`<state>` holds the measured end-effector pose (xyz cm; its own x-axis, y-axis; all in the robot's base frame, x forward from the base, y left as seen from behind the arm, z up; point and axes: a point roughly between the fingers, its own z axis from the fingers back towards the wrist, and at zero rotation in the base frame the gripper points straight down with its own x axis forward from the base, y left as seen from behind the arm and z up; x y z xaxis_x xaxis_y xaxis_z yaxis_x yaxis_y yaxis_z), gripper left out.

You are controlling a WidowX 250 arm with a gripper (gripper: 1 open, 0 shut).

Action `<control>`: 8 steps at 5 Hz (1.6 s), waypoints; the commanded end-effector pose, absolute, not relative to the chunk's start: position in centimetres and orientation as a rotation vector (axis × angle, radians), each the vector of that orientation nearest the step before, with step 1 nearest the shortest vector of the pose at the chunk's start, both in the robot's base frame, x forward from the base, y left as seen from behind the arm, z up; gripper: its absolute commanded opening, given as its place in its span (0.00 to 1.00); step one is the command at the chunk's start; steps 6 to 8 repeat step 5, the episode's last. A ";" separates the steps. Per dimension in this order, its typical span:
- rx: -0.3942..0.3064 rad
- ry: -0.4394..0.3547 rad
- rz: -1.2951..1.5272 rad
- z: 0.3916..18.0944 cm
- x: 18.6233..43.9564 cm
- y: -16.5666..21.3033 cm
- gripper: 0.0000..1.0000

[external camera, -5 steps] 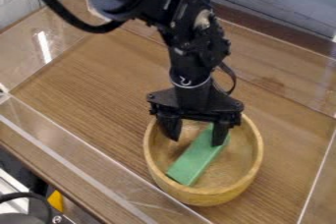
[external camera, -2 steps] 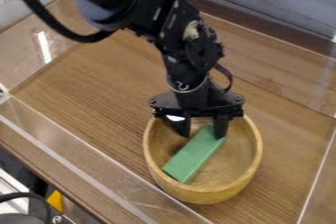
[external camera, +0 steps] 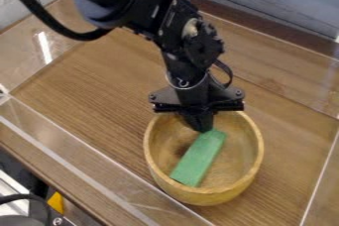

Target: Put the green block in the brown bowl

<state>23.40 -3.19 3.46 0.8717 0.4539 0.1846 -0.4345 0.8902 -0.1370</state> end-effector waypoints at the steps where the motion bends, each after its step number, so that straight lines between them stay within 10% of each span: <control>1: -0.088 -0.185 0.396 3.0 22.9 -4.0 0.00; 8: -0.112 -0.164 0.216 3.6 23.9 -10.3 0.00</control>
